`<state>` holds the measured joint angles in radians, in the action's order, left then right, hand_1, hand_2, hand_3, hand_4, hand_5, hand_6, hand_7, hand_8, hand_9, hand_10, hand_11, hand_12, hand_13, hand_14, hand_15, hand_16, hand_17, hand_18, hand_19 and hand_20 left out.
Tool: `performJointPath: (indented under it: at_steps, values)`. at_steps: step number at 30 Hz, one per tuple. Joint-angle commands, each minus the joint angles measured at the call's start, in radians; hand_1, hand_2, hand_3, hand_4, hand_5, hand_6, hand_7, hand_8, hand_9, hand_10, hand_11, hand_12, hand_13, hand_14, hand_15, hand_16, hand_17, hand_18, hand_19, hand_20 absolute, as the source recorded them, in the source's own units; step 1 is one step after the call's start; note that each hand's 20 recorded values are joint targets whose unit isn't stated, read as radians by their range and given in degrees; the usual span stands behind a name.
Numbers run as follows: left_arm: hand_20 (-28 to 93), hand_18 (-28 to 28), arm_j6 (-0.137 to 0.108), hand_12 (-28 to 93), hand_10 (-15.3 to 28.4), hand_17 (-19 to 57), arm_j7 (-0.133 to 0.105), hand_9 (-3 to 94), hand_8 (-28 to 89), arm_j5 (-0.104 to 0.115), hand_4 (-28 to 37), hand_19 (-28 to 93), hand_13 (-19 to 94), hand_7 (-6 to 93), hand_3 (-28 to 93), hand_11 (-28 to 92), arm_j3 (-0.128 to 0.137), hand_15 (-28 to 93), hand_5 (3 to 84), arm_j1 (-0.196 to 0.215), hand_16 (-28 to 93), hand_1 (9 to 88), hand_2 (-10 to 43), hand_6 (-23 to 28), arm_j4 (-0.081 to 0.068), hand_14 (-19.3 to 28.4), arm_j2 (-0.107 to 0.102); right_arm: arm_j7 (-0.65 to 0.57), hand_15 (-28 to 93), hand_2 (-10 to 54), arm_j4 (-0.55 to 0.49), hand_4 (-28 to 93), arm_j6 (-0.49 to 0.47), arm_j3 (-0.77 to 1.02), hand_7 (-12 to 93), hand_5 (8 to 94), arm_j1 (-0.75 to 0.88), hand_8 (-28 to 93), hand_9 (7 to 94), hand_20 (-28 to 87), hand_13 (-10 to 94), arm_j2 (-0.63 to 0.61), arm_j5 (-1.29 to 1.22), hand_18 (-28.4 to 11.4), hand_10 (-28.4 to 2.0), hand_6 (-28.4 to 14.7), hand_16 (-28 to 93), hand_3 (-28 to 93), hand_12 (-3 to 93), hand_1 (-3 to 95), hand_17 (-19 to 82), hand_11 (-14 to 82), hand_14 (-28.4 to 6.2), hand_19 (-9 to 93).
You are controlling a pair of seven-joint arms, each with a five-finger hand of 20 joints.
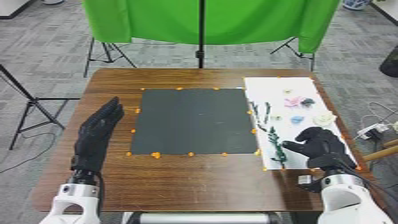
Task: Arrange flowers
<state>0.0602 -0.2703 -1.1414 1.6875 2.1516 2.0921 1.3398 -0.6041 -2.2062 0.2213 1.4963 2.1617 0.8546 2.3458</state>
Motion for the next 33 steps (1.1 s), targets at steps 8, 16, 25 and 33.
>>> performJointPath:
  at_steps: [8,16,25,33]
  values:
    - [16,12.8,-0.007,12,11.1,-1.4,0.021,35.9,-4,-0.007,-22.5,0,25,4.5,66,5,0.004,5,38.7,0.015,5,24.4,-9.5,3.2,0.006,15.2,0.0,-0.01,60,-9.5,0.1,-28,-0.081,-0.196,26,68.8,-0.198,-5,72.2,43,79,-0.126,0.05,-12.1,-14.6,-3.7,27,58,28.2,34.6,58,30.8,-8.0,91]
    - [16,12.7,-0.009,12,11.1,-1.4,0.026,35.9,-4,-0.004,-22.4,0,25,4.5,66,5,0.008,5,38.7,0.02,5,24.5,-9.5,3.2,0.008,15.2,-0.005,-0.038,57,-9.5,0.134,-27,-0.163,-0.263,27,71.5,-0.243,-4,76.0,41,84,-0.138,0.05,-9.5,-15.1,-3.6,28,61,27.1,36.1,62,30.7,-6.1,92]
    - [16,12.7,-0.003,12,11.0,-1.4,0.035,35.9,-4,-0.003,-22.2,0,25,4.5,66,5,0.005,5,38.7,0.014,5,24.5,-9.5,3.2,0.006,15.3,-0.011,-0.036,55,-9.5,0.162,-17,-0.195,-0.347,27,74.2,-0.298,13,79.4,40,87,-0.134,0.034,-8.7,-14.7,-2.5,31,51,27.8,48.7,64,33.8,-4.8,92]
    - [16,12.8,-0.006,12,11.0,-1.4,0.035,36.0,-4,0.002,-22.2,0,25,4.5,66,5,0.007,5,38.7,0.019,5,24.8,-9.5,3.3,0.007,15.3,-0.011,-0.03,52,-9.5,0.175,53,-0.146,-0.347,27,79.2,-0.295,27,88.0,40,92,-0.135,-0.024,-7.2,-11.5,-0.8,33,-28,45.1,87.9,68,22.4,-3.2,93]
